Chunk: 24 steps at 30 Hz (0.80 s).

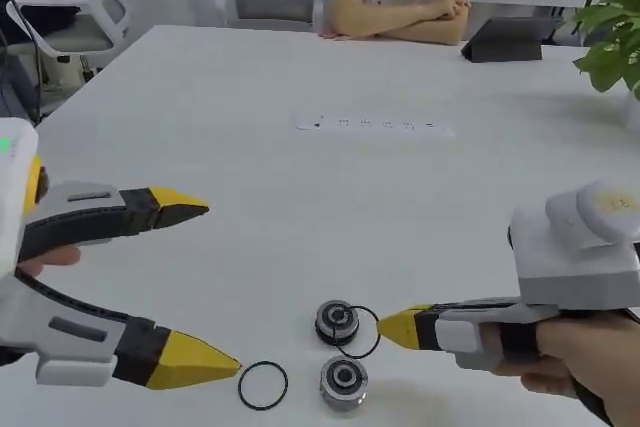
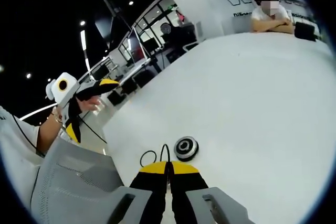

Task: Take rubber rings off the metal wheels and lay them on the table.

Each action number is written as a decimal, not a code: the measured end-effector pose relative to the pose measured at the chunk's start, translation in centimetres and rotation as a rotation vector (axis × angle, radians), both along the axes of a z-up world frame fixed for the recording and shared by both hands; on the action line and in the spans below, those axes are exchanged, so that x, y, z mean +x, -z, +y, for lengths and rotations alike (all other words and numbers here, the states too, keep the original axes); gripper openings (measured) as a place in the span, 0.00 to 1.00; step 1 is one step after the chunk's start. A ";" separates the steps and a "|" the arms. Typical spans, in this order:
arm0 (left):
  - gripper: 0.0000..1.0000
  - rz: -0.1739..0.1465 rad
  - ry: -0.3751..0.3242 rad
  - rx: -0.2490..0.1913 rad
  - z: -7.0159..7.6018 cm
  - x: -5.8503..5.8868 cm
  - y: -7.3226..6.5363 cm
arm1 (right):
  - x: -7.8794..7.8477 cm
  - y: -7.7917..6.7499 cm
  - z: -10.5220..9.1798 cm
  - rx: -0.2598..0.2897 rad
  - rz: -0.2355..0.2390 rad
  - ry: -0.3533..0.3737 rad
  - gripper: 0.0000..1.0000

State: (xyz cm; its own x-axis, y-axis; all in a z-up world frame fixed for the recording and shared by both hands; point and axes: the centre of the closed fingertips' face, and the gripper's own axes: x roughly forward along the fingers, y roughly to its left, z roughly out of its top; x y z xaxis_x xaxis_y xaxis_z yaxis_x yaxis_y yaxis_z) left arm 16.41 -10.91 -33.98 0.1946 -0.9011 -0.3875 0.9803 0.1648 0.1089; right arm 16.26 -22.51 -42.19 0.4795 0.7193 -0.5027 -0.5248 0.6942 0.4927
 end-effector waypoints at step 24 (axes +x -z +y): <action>0.95 0.083 -0.109 -0.078 2.8 -1.0 1.1 | 0.8 -3.0 -0.6 0.075 -0.059 0.068 0.00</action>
